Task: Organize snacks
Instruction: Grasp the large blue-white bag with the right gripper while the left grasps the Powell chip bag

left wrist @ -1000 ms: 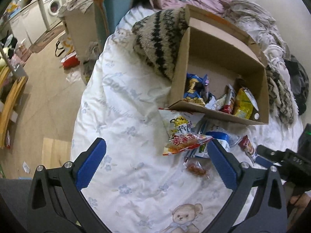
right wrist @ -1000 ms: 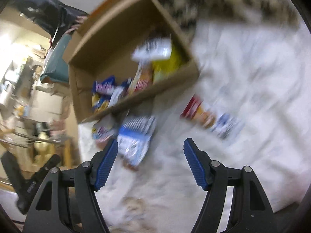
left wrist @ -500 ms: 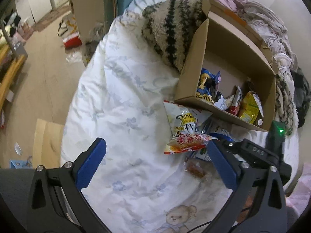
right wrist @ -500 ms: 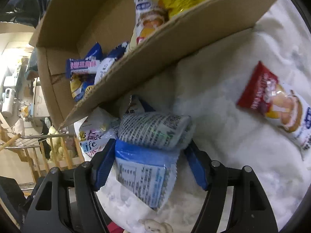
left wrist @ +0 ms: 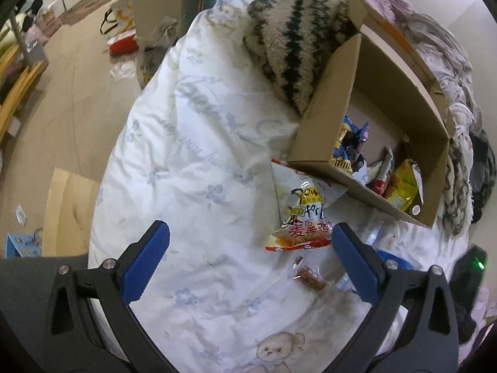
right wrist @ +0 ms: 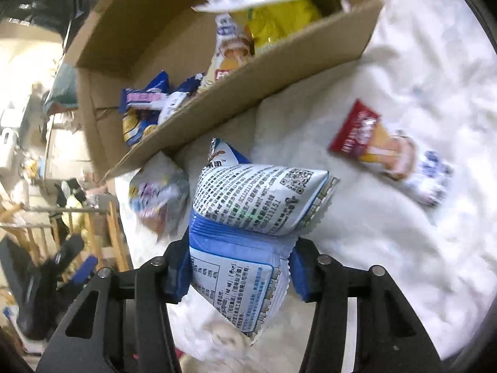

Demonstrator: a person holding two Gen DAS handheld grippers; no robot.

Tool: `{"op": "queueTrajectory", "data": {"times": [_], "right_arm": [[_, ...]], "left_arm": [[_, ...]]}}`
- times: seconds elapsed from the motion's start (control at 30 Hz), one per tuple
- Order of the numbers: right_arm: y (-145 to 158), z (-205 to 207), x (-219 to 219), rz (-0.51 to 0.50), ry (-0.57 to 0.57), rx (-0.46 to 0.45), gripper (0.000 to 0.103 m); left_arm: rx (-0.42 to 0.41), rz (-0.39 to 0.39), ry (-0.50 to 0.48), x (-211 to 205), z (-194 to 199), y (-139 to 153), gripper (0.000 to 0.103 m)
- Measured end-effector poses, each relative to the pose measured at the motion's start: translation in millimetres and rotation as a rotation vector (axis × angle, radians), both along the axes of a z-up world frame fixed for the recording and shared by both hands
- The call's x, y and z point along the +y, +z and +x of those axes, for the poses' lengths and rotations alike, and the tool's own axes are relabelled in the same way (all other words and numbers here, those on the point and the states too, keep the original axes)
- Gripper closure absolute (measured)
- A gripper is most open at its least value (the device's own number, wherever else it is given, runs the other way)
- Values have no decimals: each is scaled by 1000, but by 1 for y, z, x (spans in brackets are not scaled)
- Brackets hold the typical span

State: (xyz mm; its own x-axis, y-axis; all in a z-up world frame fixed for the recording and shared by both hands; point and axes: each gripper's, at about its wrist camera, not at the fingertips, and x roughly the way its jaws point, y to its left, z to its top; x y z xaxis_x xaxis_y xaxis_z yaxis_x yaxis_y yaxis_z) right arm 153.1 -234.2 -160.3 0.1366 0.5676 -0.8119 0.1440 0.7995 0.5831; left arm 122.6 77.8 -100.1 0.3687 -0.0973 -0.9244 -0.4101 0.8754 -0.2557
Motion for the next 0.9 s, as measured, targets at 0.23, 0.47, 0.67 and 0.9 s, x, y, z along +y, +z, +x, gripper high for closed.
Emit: {"op": "queueTrajectory", "data": {"times": [0.23, 0.47, 0.67, 0.9], "right_arm": [[47, -31, -18, -14, 31, -109, 51], [56, -35, -33, 41, -36, -160, 51], [50, -32, -36, 34, -54, -146, 50], [46, -29, -36, 23, -52, -141, 50]], "left_arm": [[11, 44, -63, -17, 3, -6, 0], [35, 64, -172, -48, 26, -21, 1], [57, 96, -189, -58, 58, -46, 7], [115, 51, -226, -66, 72, -72, 9]]}}
